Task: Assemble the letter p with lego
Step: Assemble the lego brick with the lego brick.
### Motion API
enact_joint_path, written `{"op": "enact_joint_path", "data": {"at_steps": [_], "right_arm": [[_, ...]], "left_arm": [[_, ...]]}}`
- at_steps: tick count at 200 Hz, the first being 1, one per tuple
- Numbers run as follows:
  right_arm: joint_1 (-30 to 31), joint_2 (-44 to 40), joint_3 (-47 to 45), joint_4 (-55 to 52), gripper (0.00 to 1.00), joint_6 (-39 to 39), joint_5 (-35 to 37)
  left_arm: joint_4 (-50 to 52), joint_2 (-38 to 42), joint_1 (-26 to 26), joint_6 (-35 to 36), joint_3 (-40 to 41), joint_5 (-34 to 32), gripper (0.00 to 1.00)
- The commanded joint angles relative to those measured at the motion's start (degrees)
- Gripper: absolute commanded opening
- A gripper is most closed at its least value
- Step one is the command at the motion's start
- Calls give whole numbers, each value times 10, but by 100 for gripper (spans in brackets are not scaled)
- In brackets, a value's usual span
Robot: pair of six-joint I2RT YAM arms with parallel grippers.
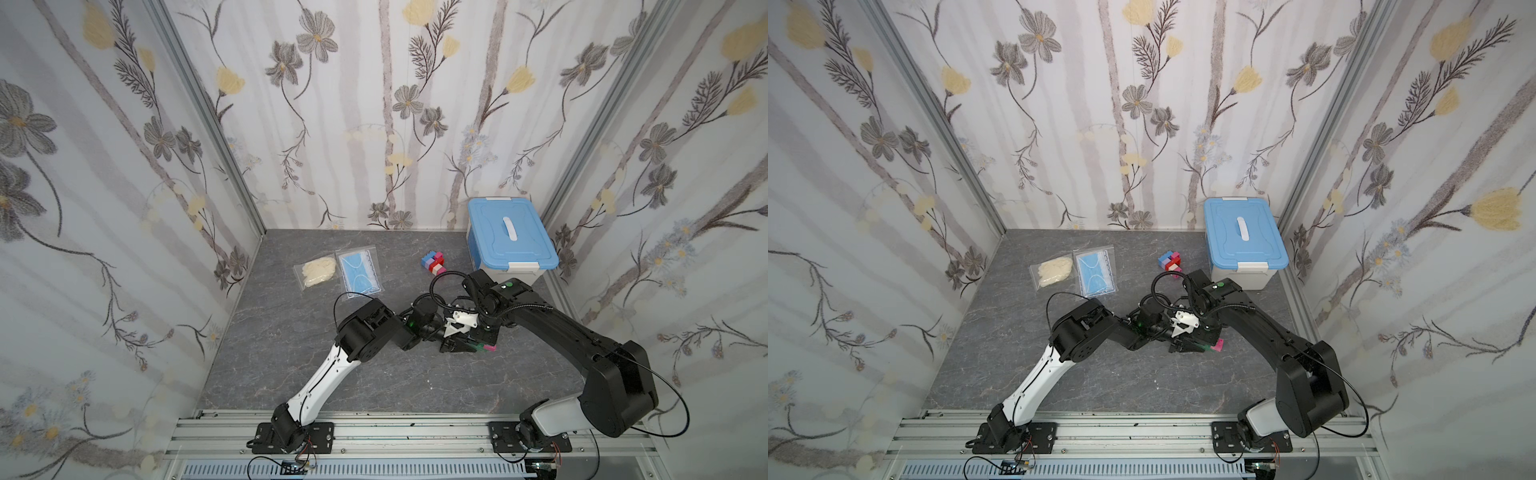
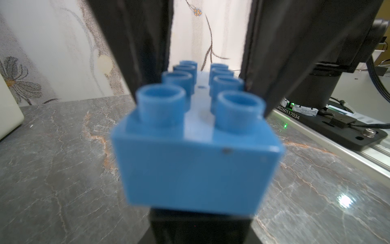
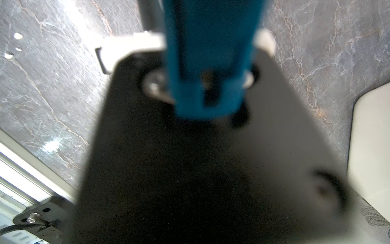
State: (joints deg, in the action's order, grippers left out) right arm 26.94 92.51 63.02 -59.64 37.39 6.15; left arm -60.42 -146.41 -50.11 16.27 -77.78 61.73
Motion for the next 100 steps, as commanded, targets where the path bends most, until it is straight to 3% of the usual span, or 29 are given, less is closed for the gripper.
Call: {"op": "enact_joint_path", "data": {"at_steps": [1, 100], "right_arm": [[-2, 9, -7, -23, 17, 10, 34], [-6, 10, -22, -35, 17, 22, 46]], "left_arm": [[251, -28, 7, 48, 12, -69, 0], [261, -28, 11, 53, 11, -68, 0]]}}
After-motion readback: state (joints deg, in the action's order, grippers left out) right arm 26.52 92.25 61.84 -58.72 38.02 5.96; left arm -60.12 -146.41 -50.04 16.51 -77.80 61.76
